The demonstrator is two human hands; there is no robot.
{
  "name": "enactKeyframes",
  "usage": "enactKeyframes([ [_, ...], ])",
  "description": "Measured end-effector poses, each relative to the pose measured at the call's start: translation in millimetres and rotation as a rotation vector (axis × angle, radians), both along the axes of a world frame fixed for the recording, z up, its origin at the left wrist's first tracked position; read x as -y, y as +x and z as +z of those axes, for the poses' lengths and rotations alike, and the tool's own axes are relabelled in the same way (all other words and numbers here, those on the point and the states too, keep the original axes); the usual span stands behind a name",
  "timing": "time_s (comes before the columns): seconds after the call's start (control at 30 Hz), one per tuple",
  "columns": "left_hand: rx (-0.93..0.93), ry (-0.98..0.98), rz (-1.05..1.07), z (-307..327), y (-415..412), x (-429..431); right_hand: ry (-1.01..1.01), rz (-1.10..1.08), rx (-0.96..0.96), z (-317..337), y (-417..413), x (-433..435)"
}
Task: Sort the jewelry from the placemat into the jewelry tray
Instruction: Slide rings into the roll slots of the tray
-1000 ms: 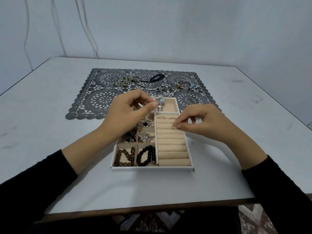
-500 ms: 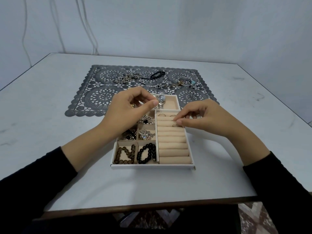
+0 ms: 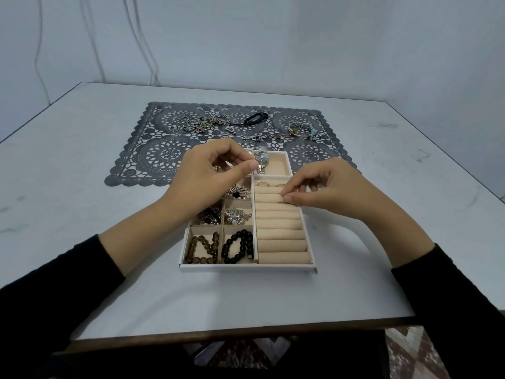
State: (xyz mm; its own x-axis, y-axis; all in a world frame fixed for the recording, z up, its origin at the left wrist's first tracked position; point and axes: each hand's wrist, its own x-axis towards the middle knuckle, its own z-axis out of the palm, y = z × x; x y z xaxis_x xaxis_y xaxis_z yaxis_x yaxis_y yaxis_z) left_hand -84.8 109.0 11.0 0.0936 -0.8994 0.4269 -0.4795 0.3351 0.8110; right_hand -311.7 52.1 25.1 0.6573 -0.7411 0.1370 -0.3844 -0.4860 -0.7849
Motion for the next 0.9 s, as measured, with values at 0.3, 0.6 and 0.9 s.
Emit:
enactKeyframes([
  [0.3, 0.084, -0.014, -0.034, 5, -4, -3, 0.103, -0.062, 0.184, 0, -8, 8],
  [0.6, 0.187, 0.007, -0.083, 6, -9, -1, -0.216, -0.535, 0.036, -34, -8, 43],
  [0.9, 0.310, 0.017, -0.180, 4, -9, 0, -0.317, -0.416, -0.324, -45, -4, 48],
])
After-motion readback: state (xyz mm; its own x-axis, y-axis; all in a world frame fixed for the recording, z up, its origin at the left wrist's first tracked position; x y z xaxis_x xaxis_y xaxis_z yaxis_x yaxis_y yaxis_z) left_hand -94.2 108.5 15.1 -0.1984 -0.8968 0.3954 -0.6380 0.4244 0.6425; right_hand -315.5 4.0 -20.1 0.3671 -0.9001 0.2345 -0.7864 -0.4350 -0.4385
